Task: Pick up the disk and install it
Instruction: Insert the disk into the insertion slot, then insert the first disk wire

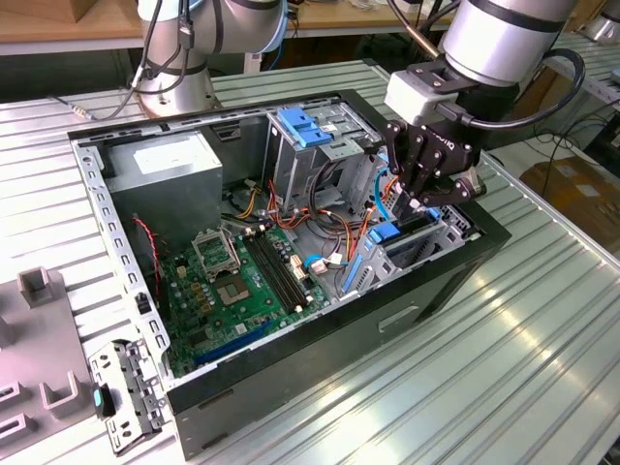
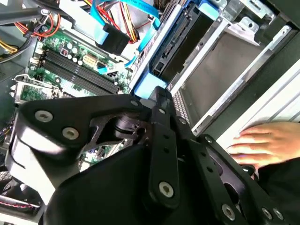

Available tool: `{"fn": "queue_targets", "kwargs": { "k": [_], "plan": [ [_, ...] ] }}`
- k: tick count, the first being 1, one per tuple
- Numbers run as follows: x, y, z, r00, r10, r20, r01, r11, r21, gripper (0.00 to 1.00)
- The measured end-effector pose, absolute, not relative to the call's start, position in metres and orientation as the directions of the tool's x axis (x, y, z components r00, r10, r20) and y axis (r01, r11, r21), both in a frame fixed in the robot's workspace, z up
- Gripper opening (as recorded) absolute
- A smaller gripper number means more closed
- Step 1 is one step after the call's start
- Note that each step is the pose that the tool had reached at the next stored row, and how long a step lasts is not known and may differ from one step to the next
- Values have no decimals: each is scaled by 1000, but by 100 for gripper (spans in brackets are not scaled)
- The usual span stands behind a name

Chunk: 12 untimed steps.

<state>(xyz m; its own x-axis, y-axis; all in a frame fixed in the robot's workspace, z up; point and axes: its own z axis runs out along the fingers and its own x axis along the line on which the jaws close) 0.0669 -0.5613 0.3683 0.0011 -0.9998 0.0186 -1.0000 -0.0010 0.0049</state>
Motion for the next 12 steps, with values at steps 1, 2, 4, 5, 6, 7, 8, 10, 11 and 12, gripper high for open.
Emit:
{"fn": "queue_targets", "kwargs": {
  "k": [1, 2, 4, 5, 6, 7, 8, 10, 11, 12],
  "plan": [
    [67, -561, 368, 1, -1000, 19, -1000, -1, 5, 11],
    [67, -561, 368, 1, -1000, 19, -1000, -1, 5, 11],
    [67, -561, 368, 1, -1000, 19, -1000, -1, 5, 11],
    [67, -561, 368, 1, -1000, 19, -1000, -1, 5, 11],
    [67, -561, 368, 1, -1000, 19, -1000, -1, 5, 11],
    [67, -561, 368, 1, -1000, 19, -1000, -1, 5, 11],
    [67, -561, 368, 1, -1000, 19, -1000, -1, 5, 11],
    [67, -561, 368, 1, -1000, 19, -1000, -1, 5, 11],
    [67, -561, 368, 1, -1000, 19, -1000, -1, 5, 11],
    [67, -561, 368, 1, -1000, 19, -1000, -1, 5, 11]
  ]
}}
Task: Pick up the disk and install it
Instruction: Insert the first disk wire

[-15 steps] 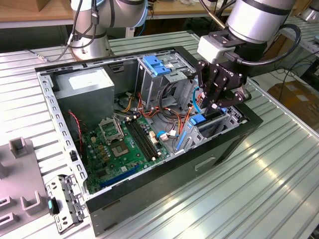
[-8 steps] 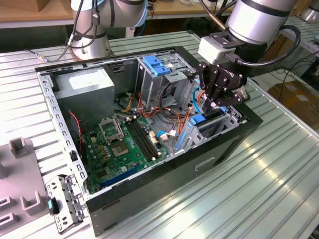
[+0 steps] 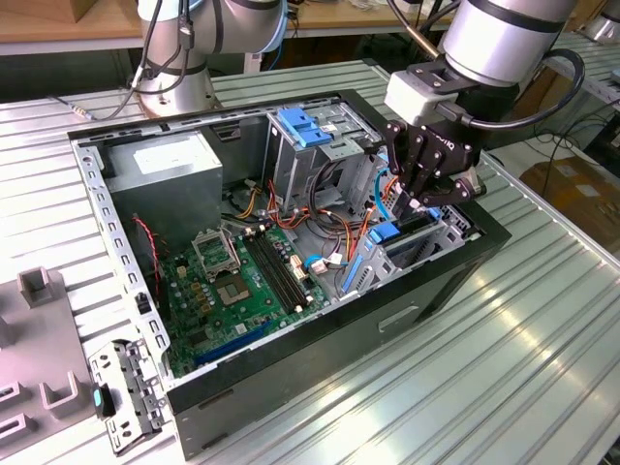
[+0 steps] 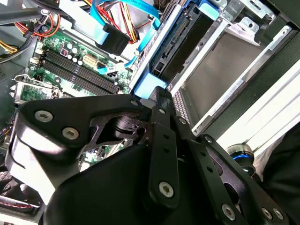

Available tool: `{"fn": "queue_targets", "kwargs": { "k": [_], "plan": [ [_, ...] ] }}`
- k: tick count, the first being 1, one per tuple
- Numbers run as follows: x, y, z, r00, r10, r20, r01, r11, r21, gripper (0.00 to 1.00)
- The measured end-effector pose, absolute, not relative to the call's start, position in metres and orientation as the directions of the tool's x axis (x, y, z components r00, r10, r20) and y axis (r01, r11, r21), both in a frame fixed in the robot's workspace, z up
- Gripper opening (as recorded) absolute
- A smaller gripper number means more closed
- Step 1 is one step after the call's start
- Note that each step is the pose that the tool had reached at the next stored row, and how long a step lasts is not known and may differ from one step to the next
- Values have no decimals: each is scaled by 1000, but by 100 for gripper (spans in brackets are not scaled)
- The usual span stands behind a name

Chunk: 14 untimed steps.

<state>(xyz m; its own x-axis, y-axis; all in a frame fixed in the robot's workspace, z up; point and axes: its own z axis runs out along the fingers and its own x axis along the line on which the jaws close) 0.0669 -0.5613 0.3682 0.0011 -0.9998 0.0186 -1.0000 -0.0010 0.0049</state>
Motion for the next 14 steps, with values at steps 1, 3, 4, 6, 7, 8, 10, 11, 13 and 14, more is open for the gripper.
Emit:
{"fn": "queue_targets", "kwargs": {
  "k": [1, 3, 4, 6, 7, 8, 10, 11, 13, 14],
  "plan": [
    [67, -561, 368, 1, -1000, 19, -1000, -1, 5, 11],
    [68, -561, 368, 1, -1000, 18, -1000, -1, 5, 11],
    [68, -561, 368, 1, -1000, 19, -1000, -1, 5, 11],
    [71, -561, 368, 1, -1000, 19, -1000, -1, 5, 11],
    [72, -561, 368, 1, -1000, 20, -1000, -1, 5, 11],
    [74, -561, 368, 1, -1000, 20, -1000, -1, 5, 11],
    [80, -561, 368, 1, -1000, 21, -1000, -1, 5, 11],
    [85, -561, 368, 1, -1000, 22, -1000, -1, 5, 11],
    [99, -561, 368, 1, -1000, 23, -1000, -1, 5, 11],
    [104, -560, 368, 2, -1000, 23, -1000, -2, 5, 11]
  ]
}}
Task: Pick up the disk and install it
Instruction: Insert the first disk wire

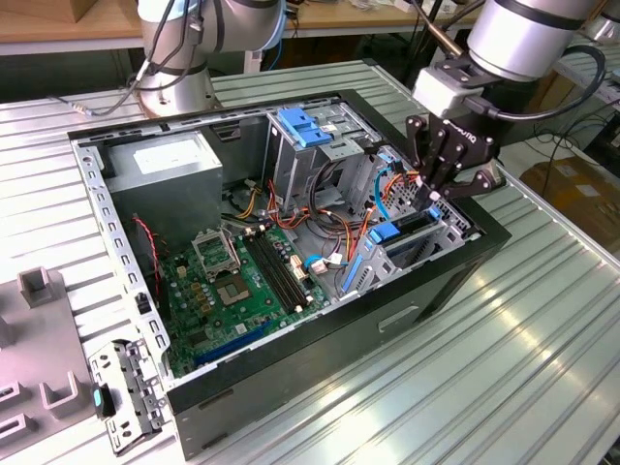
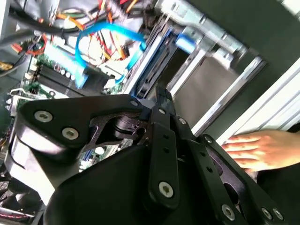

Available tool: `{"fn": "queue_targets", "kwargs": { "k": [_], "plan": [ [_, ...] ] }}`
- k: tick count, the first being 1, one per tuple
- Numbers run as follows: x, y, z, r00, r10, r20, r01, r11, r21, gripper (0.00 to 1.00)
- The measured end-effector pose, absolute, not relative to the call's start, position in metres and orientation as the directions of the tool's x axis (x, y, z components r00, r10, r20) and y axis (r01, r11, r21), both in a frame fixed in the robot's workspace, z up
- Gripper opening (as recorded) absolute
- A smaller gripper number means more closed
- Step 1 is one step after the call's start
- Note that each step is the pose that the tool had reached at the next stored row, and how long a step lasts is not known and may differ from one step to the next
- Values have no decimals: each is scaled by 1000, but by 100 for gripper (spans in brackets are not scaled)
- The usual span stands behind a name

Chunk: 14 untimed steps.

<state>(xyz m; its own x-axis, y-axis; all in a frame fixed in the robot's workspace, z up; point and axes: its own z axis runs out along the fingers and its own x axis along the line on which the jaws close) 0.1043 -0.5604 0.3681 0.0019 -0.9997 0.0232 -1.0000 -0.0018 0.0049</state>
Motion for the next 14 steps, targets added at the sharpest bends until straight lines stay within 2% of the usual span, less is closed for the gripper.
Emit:
{"fn": "queue_targets", "kwargs": {
  "k": [14],
  "plan": [
    [112, -560, 371, 141, -990, 23, -990, -141, 5, 11]
  ]
}}
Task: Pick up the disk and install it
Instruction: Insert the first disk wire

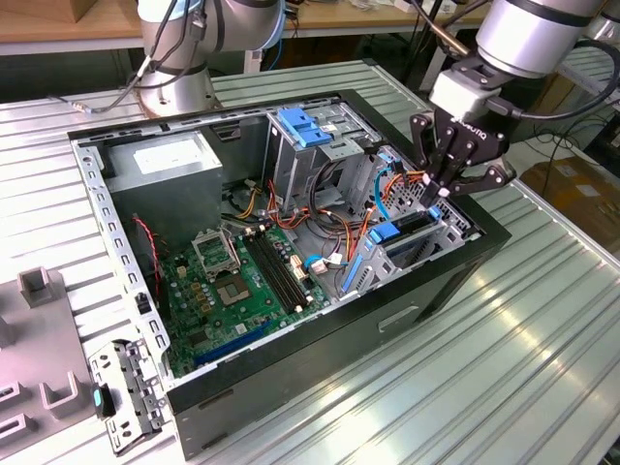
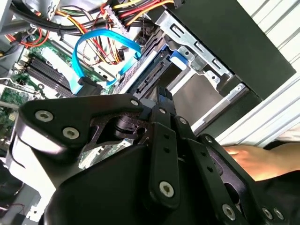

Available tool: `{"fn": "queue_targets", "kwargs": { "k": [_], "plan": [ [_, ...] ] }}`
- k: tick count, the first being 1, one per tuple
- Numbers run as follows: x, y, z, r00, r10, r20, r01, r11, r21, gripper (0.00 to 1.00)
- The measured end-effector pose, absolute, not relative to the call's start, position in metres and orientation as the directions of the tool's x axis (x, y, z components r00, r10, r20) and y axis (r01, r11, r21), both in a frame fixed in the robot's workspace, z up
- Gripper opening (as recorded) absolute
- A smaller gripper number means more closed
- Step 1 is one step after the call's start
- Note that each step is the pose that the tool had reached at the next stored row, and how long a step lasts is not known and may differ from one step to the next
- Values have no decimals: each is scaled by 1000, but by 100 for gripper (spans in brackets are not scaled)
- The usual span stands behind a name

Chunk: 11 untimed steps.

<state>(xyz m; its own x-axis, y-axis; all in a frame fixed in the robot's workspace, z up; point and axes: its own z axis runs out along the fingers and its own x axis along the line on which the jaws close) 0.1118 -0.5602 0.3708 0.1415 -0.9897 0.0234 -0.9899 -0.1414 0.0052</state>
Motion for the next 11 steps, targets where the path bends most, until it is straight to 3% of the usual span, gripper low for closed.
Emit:
{"fn": "queue_targets", "kwargs": {
  "k": [11],
  "plan": [
    [127, -555, 374, 190, -982, 23, -982, -190, 6, 11]
  ]
}}
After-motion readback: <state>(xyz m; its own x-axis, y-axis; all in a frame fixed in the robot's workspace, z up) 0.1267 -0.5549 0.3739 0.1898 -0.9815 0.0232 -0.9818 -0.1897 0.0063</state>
